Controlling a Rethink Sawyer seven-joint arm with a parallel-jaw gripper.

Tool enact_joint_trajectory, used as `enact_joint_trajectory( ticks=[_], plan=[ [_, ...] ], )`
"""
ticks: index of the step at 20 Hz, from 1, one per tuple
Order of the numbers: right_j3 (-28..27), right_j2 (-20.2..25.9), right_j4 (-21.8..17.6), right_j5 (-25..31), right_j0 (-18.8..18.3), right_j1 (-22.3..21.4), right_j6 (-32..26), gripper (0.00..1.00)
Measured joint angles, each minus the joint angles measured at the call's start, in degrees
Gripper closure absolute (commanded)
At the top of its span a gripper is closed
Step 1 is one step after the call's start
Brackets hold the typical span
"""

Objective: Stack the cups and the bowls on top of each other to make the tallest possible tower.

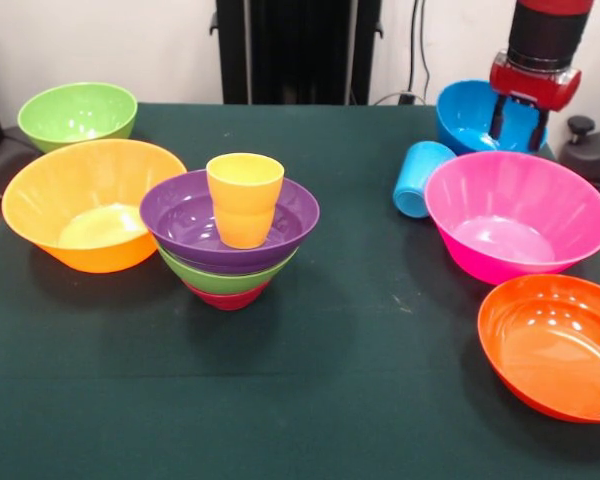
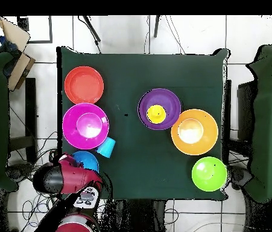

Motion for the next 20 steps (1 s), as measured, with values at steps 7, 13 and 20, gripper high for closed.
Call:
enact_joint_trajectory(
  ticks=[7, 13, 20],
  plan=[
    [-0.5, -2.5, 0.0, 4.7, 2.6, -1.1, 0.0, 0.00],
    [-1.5, -4.9, -0.6, 13.0, 4.2, -2.8, 0.0, 0.00],
    [-2.9, -5.3, -0.6, 14.1, 4.1, -3.2, 0.0, 0.00]
  ],
)
